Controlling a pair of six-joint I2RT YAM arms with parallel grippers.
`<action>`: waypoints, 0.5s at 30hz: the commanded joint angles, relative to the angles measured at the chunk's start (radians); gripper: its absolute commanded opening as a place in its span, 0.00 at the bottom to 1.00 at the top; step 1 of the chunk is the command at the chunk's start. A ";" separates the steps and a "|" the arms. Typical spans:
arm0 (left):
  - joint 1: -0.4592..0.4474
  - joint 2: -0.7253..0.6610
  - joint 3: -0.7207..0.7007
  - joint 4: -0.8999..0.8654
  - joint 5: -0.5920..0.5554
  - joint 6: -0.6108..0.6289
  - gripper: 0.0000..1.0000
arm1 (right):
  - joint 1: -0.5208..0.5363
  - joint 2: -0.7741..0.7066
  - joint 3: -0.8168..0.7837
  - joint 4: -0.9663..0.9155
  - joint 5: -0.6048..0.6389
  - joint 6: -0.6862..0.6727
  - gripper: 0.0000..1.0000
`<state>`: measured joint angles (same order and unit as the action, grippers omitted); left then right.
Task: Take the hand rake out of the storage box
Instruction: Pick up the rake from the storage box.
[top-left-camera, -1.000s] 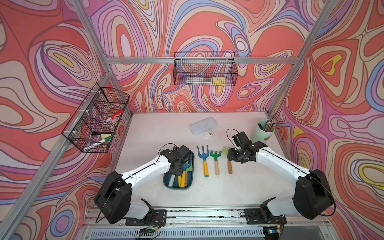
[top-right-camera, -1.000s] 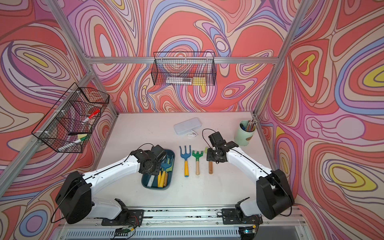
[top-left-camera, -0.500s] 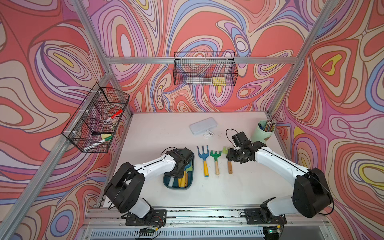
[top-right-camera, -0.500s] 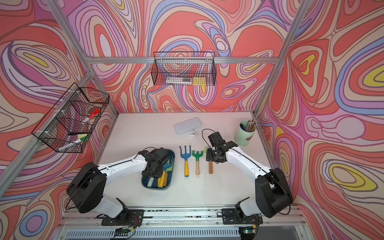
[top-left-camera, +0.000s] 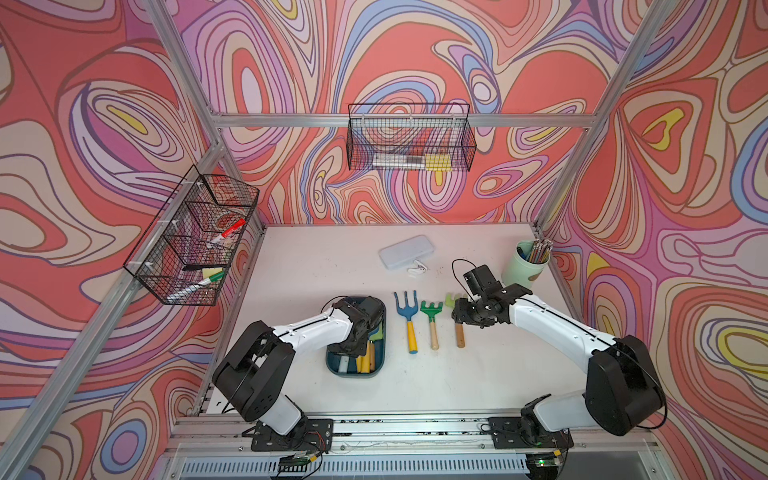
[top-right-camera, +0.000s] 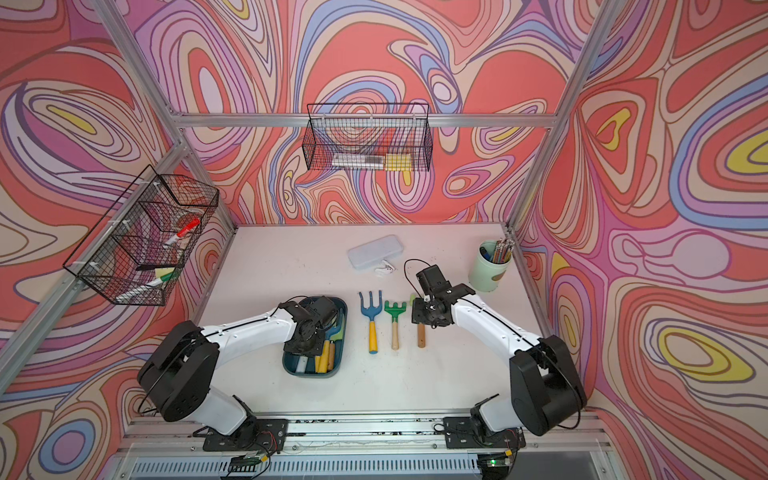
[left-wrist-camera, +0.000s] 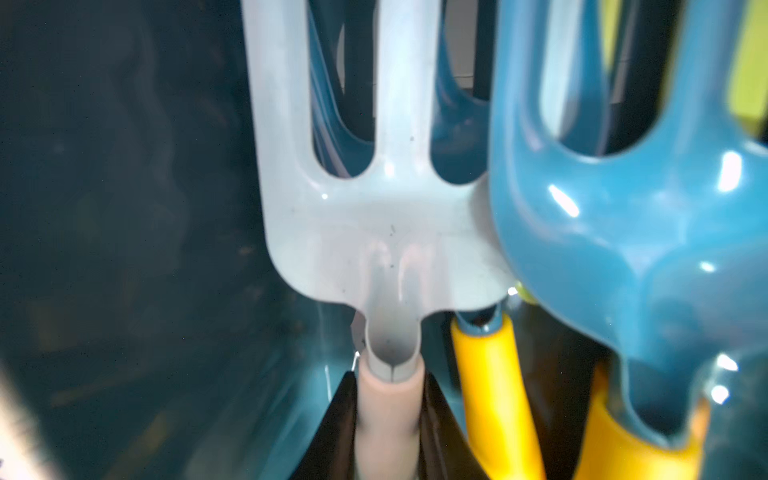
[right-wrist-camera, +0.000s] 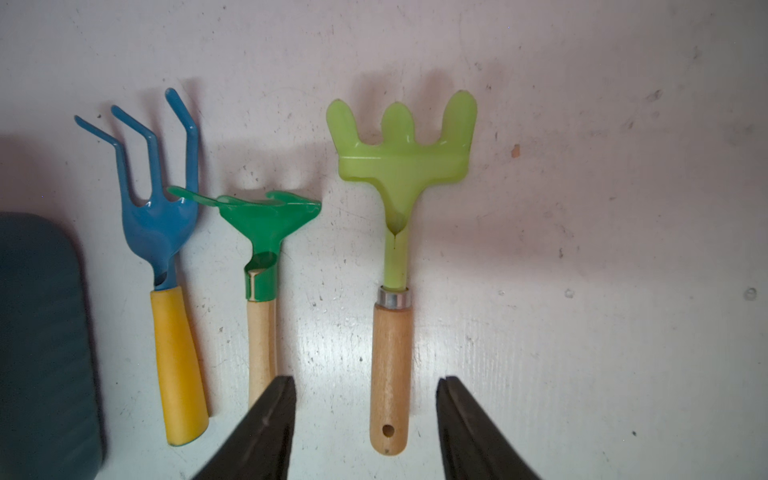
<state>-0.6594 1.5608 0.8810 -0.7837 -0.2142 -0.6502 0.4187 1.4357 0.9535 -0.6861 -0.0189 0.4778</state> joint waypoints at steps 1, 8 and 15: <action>0.007 -0.028 0.059 -0.075 -0.059 0.026 0.22 | 0.005 -0.028 -0.019 0.023 -0.018 0.013 0.56; 0.007 -0.082 0.130 -0.176 -0.100 0.009 0.22 | 0.005 -0.058 -0.041 0.024 -0.015 0.015 0.56; 0.007 -0.113 0.192 -0.243 -0.141 0.018 0.22 | 0.006 -0.075 -0.032 0.031 -0.034 0.022 0.56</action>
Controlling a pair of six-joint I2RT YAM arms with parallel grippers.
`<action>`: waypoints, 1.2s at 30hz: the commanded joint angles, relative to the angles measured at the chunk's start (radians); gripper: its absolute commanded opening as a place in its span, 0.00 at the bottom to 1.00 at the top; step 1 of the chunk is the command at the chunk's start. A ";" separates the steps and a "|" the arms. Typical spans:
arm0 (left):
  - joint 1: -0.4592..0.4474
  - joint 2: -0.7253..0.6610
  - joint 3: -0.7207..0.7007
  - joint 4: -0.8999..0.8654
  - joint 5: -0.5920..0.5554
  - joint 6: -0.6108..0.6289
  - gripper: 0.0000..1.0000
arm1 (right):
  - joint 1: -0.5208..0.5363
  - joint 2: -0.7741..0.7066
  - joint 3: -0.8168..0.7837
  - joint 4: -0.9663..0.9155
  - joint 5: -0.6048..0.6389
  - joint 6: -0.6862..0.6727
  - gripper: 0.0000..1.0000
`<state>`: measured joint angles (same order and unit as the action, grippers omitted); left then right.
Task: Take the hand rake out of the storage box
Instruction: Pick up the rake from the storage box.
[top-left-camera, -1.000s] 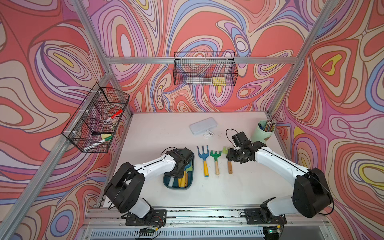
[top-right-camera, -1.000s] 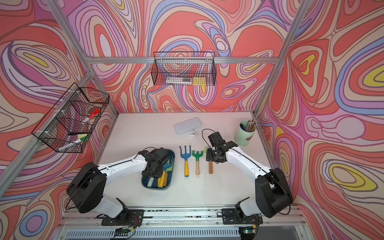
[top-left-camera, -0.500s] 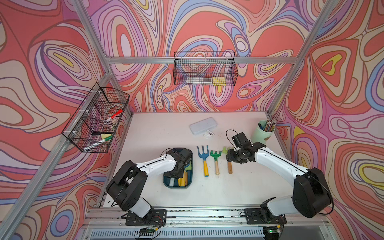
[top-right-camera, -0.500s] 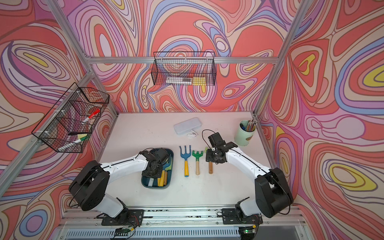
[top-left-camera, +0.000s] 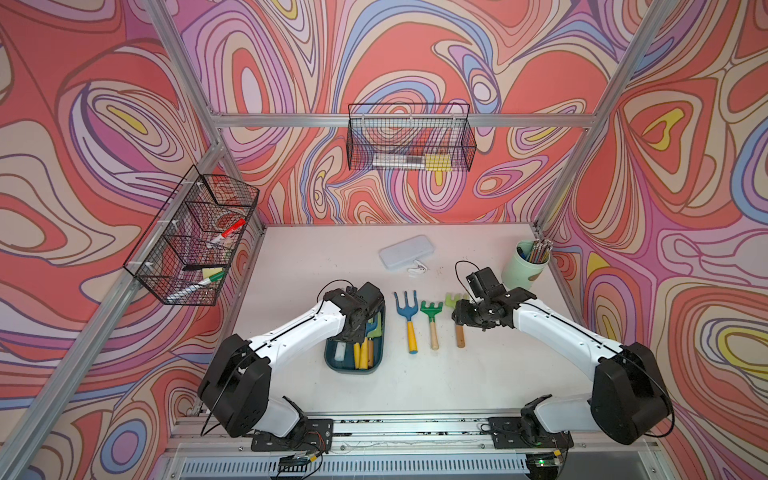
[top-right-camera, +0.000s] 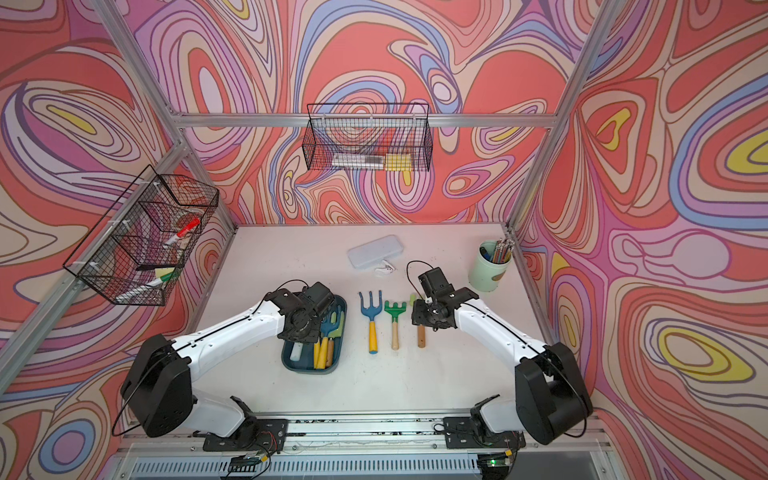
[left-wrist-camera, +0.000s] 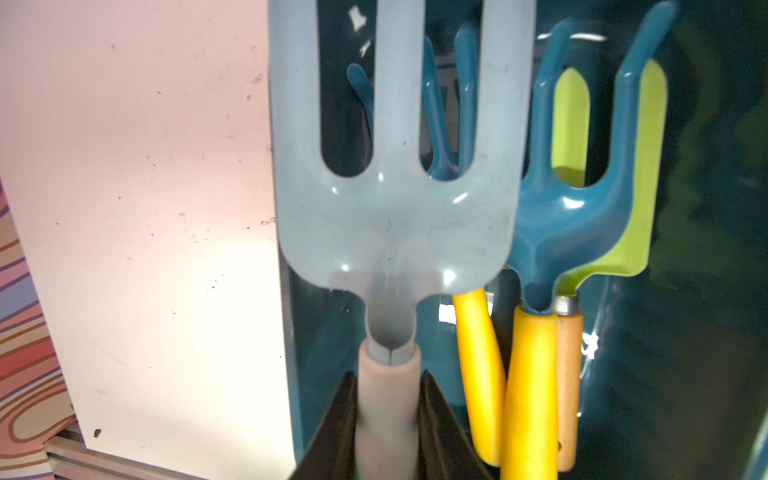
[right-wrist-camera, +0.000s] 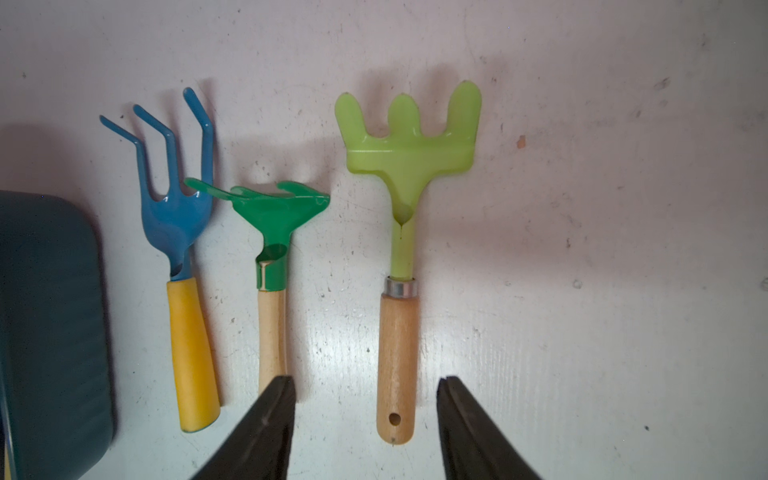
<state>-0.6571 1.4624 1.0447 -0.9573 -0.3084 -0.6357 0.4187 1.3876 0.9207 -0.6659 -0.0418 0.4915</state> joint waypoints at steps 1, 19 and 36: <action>0.005 -0.010 0.035 -0.079 -0.054 0.005 0.22 | 0.006 -0.030 0.006 0.007 -0.010 0.009 0.56; 0.005 -0.280 -0.018 0.314 0.466 0.011 0.23 | 0.394 -0.047 0.067 0.558 0.013 0.329 0.53; 0.005 -0.383 -0.063 0.379 0.553 0.044 0.23 | 0.488 0.116 0.144 0.703 0.014 0.392 0.54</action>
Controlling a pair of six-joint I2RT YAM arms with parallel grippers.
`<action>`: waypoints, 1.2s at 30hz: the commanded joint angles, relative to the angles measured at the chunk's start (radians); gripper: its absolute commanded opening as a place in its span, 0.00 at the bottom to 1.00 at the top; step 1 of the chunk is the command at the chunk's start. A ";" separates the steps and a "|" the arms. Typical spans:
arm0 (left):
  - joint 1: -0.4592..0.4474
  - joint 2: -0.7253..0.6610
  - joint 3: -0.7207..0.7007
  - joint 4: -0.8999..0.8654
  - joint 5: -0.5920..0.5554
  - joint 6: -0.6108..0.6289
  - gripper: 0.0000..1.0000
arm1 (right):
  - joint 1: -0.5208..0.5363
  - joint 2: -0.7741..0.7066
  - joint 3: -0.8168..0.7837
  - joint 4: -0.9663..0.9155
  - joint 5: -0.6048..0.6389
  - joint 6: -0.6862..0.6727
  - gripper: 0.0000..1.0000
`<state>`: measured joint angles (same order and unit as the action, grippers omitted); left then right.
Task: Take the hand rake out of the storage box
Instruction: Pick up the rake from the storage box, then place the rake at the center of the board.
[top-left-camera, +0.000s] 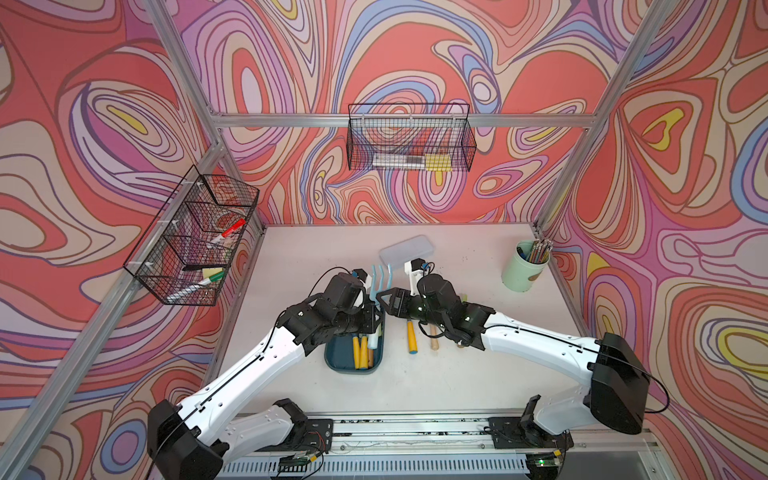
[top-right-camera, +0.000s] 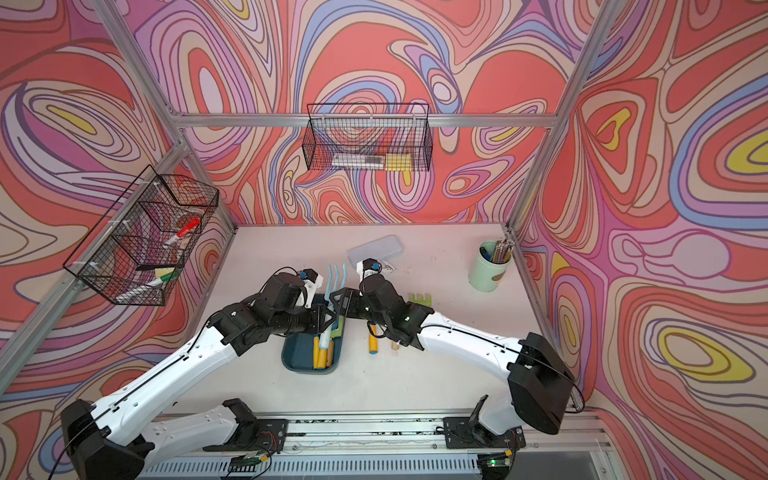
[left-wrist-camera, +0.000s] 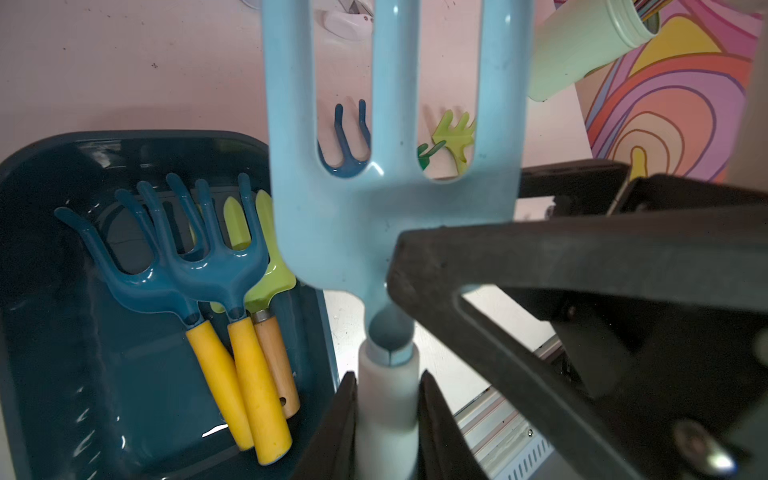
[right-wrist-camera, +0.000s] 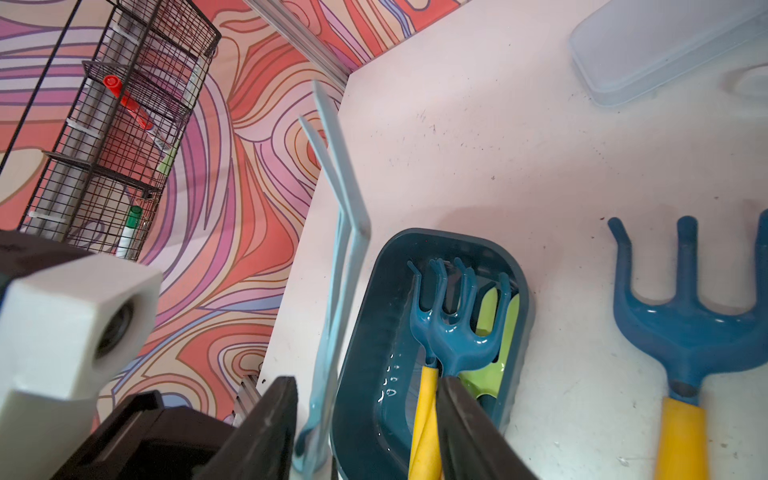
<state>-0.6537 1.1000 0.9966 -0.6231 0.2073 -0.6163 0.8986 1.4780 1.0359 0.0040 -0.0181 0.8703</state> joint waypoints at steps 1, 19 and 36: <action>0.002 -0.026 -0.018 0.054 0.044 0.025 0.23 | 0.008 0.031 0.032 0.042 -0.013 0.017 0.53; 0.002 0.010 -0.003 0.048 0.086 0.065 0.52 | -0.029 -0.011 0.050 -0.050 -0.034 0.029 0.10; 0.032 -0.062 -0.013 -0.095 -0.031 0.167 0.54 | -0.707 -0.244 -0.008 -0.799 -0.163 -0.400 0.06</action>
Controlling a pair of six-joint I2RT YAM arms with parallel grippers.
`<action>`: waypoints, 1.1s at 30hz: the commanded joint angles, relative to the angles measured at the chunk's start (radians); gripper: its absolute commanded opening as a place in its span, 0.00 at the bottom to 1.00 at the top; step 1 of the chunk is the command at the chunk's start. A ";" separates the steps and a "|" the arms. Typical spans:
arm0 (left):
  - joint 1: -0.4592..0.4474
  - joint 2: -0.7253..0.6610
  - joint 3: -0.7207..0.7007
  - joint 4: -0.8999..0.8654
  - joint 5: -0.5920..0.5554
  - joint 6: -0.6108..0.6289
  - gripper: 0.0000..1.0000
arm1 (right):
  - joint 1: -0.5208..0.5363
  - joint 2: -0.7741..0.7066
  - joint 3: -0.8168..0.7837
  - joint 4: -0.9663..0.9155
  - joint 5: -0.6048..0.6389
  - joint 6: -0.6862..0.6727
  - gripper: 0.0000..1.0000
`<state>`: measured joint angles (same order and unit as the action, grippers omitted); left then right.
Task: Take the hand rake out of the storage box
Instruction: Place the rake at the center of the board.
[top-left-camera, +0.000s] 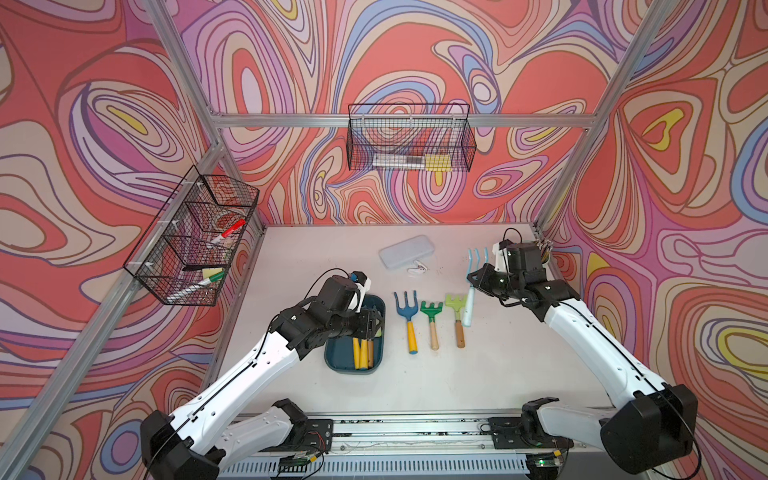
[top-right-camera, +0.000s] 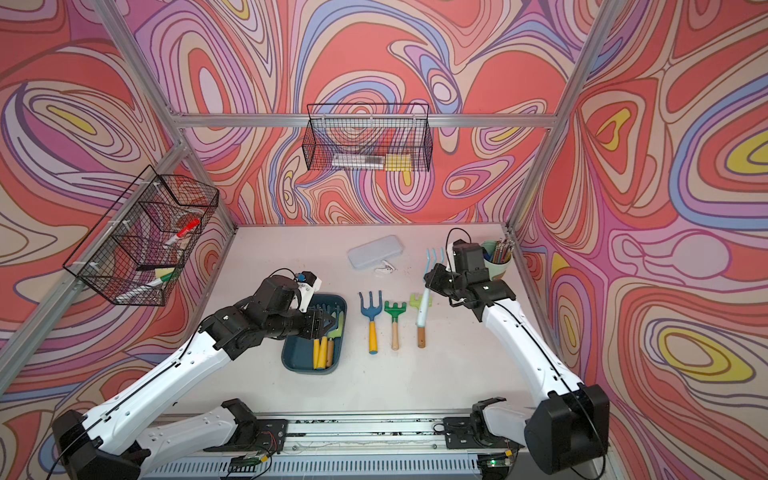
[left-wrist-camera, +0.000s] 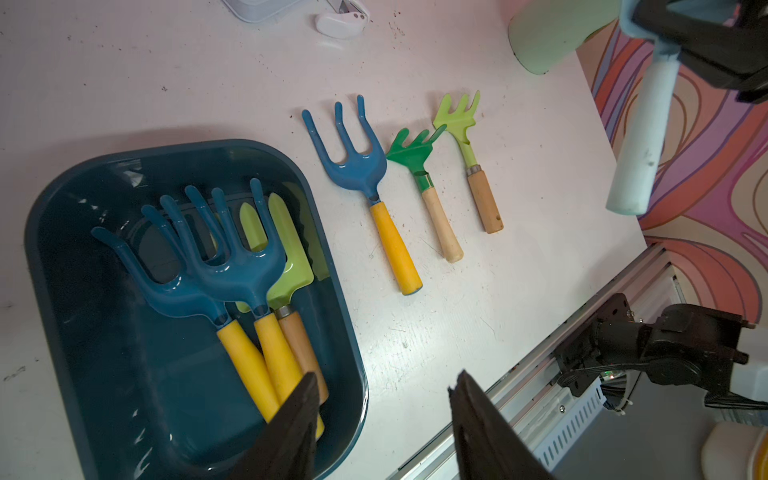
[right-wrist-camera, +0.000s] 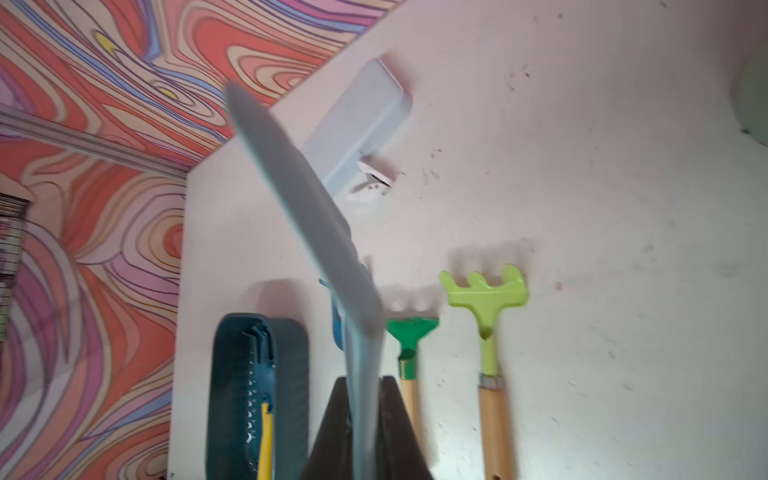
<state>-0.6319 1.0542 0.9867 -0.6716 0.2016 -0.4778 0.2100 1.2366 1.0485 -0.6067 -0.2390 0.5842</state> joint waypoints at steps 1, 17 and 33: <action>0.011 -0.017 -0.003 -0.050 -0.029 0.027 0.54 | -0.026 0.005 -0.025 -0.209 0.085 -0.125 0.06; 0.020 -0.085 -0.052 -0.098 -0.088 0.015 0.54 | -0.088 0.219 -0.161 0.012 0.100 -0.256 0.03; 0.024 -0.076 -0.054 -0.084 -0.098 0.011 0.53 | -0.109 0.303 -0.229 0.116 0.045 -0.283 0.07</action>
<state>-0.6155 0.9783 0.9409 -0.7437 0.1181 -0.4641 0.1074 1.5204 0.8268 -0.5144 -0.1848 0.3233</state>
